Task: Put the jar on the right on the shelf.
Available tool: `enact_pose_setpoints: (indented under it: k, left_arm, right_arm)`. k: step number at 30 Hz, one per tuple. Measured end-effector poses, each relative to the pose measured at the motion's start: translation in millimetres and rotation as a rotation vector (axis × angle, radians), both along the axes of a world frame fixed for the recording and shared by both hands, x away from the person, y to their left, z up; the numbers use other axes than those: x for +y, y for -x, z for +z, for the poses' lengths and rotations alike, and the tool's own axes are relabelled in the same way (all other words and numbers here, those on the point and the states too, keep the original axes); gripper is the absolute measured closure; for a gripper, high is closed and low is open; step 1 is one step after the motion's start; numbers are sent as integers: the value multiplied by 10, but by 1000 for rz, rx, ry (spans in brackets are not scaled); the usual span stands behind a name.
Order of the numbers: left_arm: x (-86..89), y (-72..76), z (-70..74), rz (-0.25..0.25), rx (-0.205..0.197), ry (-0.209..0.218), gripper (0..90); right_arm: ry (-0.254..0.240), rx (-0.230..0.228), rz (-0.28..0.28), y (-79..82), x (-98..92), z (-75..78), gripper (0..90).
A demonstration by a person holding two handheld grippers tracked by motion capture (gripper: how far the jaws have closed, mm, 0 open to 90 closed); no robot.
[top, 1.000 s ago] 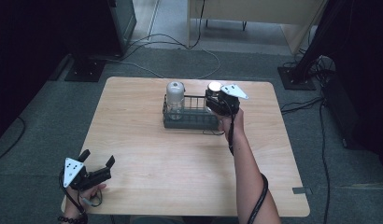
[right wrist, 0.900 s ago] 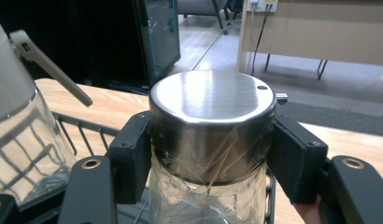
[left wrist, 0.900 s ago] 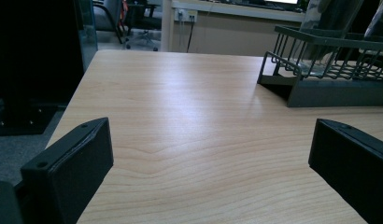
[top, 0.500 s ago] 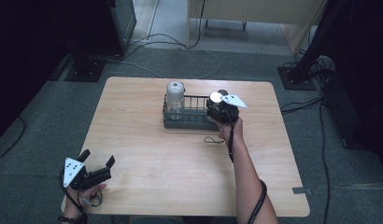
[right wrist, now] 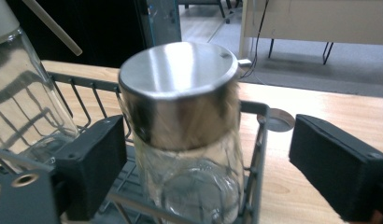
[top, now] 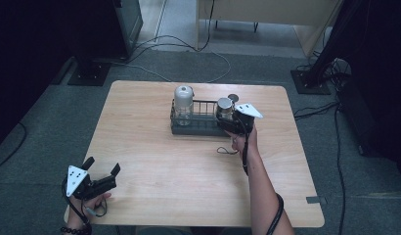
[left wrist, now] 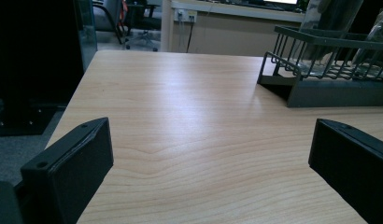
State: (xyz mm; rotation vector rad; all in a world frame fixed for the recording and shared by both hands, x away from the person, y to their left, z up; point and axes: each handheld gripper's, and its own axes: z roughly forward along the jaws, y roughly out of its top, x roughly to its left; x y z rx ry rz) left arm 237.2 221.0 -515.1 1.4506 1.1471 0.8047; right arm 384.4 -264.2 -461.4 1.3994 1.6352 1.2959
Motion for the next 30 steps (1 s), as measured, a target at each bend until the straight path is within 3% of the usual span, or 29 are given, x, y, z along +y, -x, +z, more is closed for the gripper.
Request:
enact_pose_setpoints:
  k: [1,11,20,21,30]
  left_arm:
    - [0,0,0,0,0,0,0]
    - [-2,3,-1,0,-2,2,0]
    - [-3,6,0,0,-3,-2,0]
    - [-3,6,0,0,-3,-2,0]
    - [-11,9,0,3,-5,-9,0]
  right_arm:
    - [0,0,0,0,0,0,25]
    - [-28,-5,-3,138,-140,-125,7]
    - [-17,19,-9,303,-244,-309,6]
    - [-5,30,-17,370,-285,-385,6]
    - [2,51,-40,474,-365,-469,8]
